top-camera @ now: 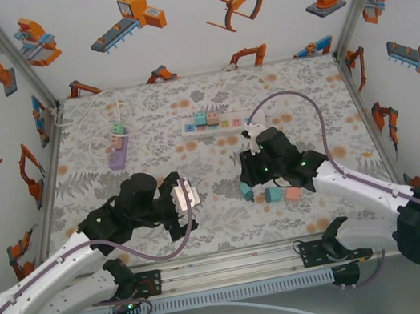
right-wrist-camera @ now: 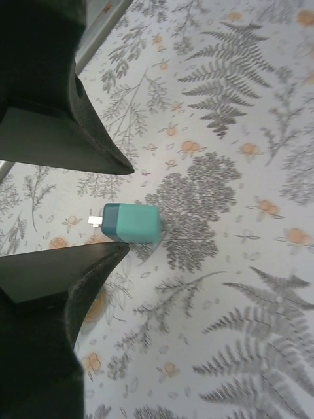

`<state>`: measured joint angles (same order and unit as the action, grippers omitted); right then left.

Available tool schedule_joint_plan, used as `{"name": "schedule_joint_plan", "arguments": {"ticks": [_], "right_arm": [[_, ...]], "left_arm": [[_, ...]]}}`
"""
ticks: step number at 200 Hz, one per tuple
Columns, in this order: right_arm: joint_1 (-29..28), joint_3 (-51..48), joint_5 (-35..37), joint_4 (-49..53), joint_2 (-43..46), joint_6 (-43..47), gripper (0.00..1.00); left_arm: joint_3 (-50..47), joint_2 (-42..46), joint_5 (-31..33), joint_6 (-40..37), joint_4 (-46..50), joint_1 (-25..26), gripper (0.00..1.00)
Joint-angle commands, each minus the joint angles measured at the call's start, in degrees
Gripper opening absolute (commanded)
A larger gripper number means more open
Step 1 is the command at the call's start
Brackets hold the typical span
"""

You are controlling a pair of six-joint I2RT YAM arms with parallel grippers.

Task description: Pull the plug off the socket

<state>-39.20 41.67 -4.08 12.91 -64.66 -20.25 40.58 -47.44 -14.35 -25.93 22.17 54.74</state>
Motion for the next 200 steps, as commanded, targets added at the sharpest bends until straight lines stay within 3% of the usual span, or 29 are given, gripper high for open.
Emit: {"name": "schedule_joint_plan", "arguments": {"ticks": [1, 30, 67, 92, 123, 156, 175, 200], "right_arm": [[-0.34, 0.31, 5.42, -7.3, 2.36, 5.46, 0.45], [-0.31, -1.15, 9.43, -21.72, 2.3, 12.54, 0.48], [-0.26, 0.37, 9.7, -38.13, -1.72, 26.52, 0.49], [-0.18, 3.6, 7.66, -44.54, -5.94, 37.19, 0.56], [0.04, 10.49, 4.51, -43.76, -11.54, 50.11, 0.6], [1.23, 17.93, 1.7, -41.4, -17.41, 57.35, 0.71], [4.56, 26.89, -2.77, -29.03, -21.52, 56.92, 0.74], [9.54, 42.6, -14.44, -7.66, -29.82, 54.48, 0.74]], "left_arm": [[-2.35, -0.38, 5.29, 3.46, -10.28, 0.12, 0.97], [-1.59, -4.2, 11.94, 10.3, -16.32, -3.12, 0.97], [-0.38, -7.58, 10.47, 17.46, -21.95, -11.4, 0.97], [2.66, -11.63, 11.36, 23.67, -24.64, -16.07, 0.97], [9.88, -19.07, 13.08, 31.57, -22.16, -21.17, 0.97], [20.07, -27.82, 15.14, 40.09, -13.76, -26.97, 0.97], [24.34, -32.39, 15.55, 45.33, -11.91, -30.14, 0.97], [29.41, -38.7, 15.33, 51.16, -10.59, -33.34, 0.97]]}}
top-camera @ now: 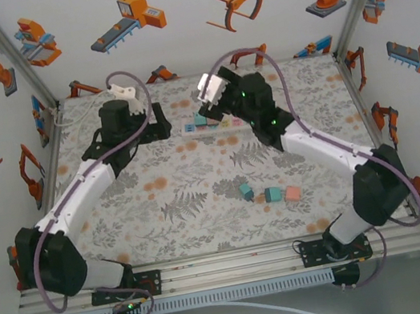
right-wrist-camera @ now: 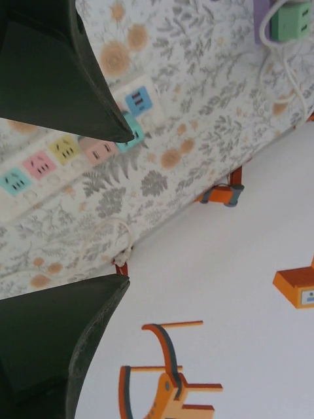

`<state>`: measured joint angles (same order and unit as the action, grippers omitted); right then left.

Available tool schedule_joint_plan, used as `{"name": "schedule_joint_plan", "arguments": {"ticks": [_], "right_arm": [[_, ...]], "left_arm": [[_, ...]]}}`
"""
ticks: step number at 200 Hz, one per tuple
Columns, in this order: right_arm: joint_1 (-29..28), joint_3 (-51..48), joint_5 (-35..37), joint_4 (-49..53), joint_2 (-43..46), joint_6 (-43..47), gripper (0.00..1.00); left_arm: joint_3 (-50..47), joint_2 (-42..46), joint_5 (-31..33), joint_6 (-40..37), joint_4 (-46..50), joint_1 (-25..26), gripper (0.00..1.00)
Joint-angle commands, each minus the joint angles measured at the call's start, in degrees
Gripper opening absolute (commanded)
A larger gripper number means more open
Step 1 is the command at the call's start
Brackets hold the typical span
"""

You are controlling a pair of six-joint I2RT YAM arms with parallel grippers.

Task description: Pull the plug off the socket

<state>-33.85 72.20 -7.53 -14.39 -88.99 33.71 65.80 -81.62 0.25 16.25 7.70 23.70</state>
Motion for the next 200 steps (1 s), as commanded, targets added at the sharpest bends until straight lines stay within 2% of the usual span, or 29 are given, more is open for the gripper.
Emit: {"name": "schedule_joint_plan", "arguments": {"ticks": [1, 74, 86, 123, 164, 200], "right_arm": [[4.29, 12.6, -11.13, 20.22, -5.84, 0.49, 0.74], [9.4, 41.52, -20.09, 46.35, -28.85, 3.08, 0.76], [9.49, 44.56, -20.65, 49.04, -31.83, 4.47, 0.76], [9.85, 50.06, -20.13, 52.94, -38.99, 6.97, 0.75], [10.11, 52.32, -24.71, 55.89, -43.68, 7.68, 0.75], [10.2, 52.94, -22.69, 56.38, -46.68, 7.93, 0.75]], "left_arm": [[4.4, -4.77, 0.81, 9.11, 3.89, -2.32, 0.97], [24.51, -24.77, -4.21, 14.97, 11.37, -3.58, 1.0], [27.29, -27.74, -4.82, 15.57, 12.44, -3.68, 0.98], [32.89, -34.62, -6.52, 16.91, 14.13, -3.63, 0.95], [36.66, -40.22, -7.98, 17.42, 16.13, -3.5, 0.9], [40.06, -45.11, -11.21, 17.5, 18.41, -3.27, 0.88]]}}
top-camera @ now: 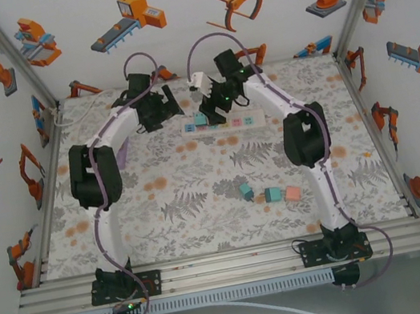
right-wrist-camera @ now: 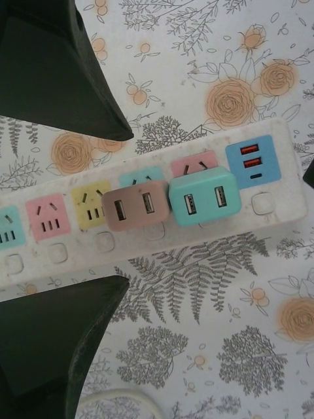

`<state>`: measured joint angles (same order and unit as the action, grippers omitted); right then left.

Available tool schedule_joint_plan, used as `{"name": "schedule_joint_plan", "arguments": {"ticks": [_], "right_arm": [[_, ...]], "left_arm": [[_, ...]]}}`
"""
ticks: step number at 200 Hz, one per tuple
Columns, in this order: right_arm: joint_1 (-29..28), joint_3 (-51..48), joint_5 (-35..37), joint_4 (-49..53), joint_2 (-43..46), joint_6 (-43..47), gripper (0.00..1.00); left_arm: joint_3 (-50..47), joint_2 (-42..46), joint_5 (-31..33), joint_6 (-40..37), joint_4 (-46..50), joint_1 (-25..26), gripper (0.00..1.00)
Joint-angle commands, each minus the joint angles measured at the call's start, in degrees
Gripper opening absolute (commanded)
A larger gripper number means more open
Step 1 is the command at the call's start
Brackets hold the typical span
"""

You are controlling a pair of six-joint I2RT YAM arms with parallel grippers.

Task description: Pull the plug off the socket

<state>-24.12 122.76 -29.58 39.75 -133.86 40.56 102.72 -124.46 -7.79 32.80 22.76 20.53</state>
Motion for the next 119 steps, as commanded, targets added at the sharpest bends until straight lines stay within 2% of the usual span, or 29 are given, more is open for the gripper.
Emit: {"name": "schedule_joint_plan", "arguments": {"ticks": [1, 24, 57, 119], "right_arm": [[0.48, 2.39, -0.6, 2.25, -1.91, 1.1, 0.75], [0.48, 2.49, -0.3, 2.22, -3.13, 1.69, 0.73], [0.48, 3.02, -1.84, 2.13, -4.25, 1.72, 0.64], [0.48, 2.36, -3.05, 2.14, -4.39, 1.79, 0.46]], "left_arm": [[3.21, -2.36, -3.18, 0.95, 3.39, -0.03, 0.88], [3.5, -3.71, -3.23, 1.04, 3.69, 0.27, 0.86], [3.37, -5.06, -2.98, 0.28, 3.88, 1.03, 0.84], [3.21, -7.02, -1.7, -2.32, 4.7, 2.75, 0.71]]}}
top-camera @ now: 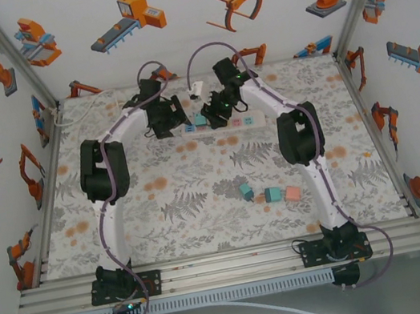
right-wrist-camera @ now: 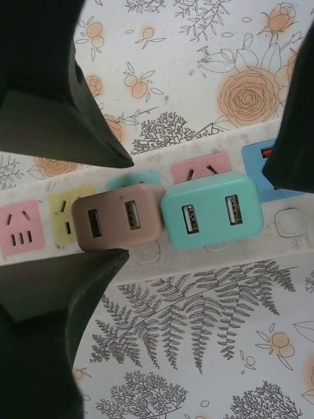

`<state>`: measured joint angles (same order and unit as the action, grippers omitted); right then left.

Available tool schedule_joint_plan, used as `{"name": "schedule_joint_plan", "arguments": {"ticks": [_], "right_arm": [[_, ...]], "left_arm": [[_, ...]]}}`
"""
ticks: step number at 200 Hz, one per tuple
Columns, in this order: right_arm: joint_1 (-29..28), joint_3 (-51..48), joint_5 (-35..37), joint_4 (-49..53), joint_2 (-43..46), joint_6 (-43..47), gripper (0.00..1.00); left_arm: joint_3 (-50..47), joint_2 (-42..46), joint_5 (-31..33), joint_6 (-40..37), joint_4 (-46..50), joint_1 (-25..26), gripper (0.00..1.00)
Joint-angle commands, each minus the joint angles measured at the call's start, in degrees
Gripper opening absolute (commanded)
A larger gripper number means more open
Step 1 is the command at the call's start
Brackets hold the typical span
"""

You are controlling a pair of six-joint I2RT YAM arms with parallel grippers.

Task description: Pull the plug off the socket

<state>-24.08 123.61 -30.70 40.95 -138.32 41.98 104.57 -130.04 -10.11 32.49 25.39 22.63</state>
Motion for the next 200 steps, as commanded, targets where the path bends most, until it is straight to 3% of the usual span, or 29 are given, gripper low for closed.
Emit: {"name": "schedule_joint_plan", "arguments": {"ticks": [1, 39, 65, 117, 200], "right_arm": [[0.43, 1.48, -1.97, 0.91, 0.07, 0.38, 0.45], [0.37, 1.09, -3.79, 0.92, 0.32, 0.31, 0.34], [0.36, 1.25, -4.52, 0.89, 0.76, 0.3, 0.28], [0.43, 1.96, -6.57, 0.37, 2.15, -1.26, 0.19], [0.43, 1.64, -8.24, -3.75, 4.85, -4.8, 0.14]], "left_arm": [[1.34, -1.49, 0.71, -2.09, 2.1, 0.7, 0.71], [-0.13, -1.45, 3.69, -3.88, 2.39, 1.53, 0.62], [-1.16, -1.53, 3.87, -3.83, 2.47, 1.71, 0.47], [-2.18, -1.18, 4.42, -3.3, 2.46, 2.24, 0.46], [-5.79, -0.33, 5.37, -0.87, 1.08, 2.59, 0.49]]}}
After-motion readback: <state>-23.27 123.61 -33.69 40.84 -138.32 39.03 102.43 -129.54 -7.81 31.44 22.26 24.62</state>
